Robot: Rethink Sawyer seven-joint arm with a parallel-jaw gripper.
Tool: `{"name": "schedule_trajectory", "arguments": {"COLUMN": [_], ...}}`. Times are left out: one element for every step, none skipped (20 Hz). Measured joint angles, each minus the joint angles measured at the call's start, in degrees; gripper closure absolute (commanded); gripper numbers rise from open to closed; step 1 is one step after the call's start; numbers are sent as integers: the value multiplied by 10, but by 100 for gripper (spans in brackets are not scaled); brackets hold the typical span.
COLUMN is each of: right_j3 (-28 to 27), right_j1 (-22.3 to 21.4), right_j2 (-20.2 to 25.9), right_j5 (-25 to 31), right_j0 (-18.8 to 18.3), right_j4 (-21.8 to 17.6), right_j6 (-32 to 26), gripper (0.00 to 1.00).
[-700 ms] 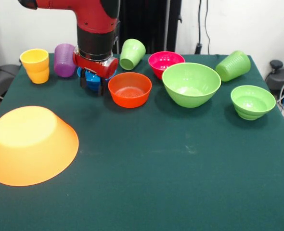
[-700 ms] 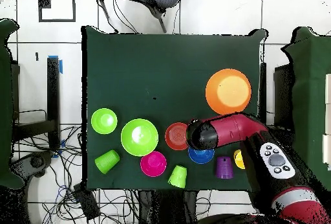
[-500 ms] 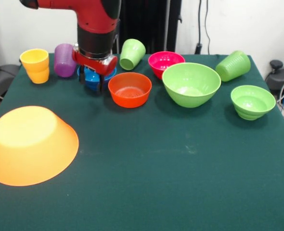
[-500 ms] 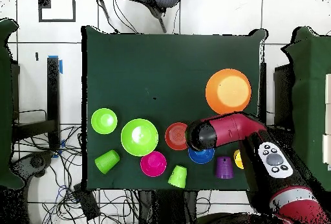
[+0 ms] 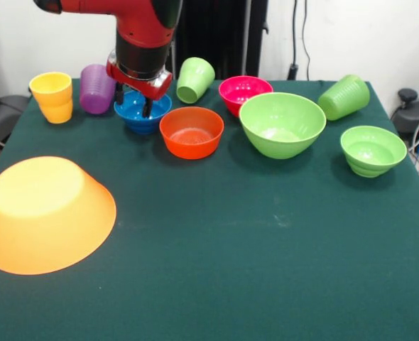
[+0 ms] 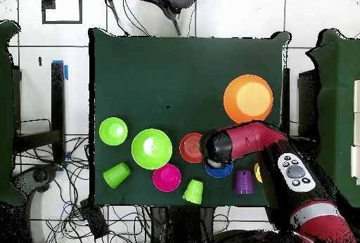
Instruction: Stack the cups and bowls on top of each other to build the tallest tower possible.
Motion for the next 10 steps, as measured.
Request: {"name": "schedule_trajectory", "arguments": {"right_j3": [0, 0, 0, 0, 0, 0, 0, 0, 0, 0], "right_j1": [0, 0, 0, 0, 0, 0, 0, 0, 0, 0], "right_j2": [0, 0, 0, 0, 0, 0, 0, 0, 0, 0], "right_j5": [1, 1, 1, 1, 1, 1, 1, 1, 1, 1], "right_j0": [0, 0, 0, 0, 0, -1, -1, -1, -3, -6], "right_j4": [0, 0, 0, 0, 0, 0, 0, 0, 0, 0], "right_j6": [-2, -3, -4, -5, -5, -5, -5, -5, -5, -5], "gripper": [0, 0, 0, 0, 0, 0, 0, 0, 0, 0]}}
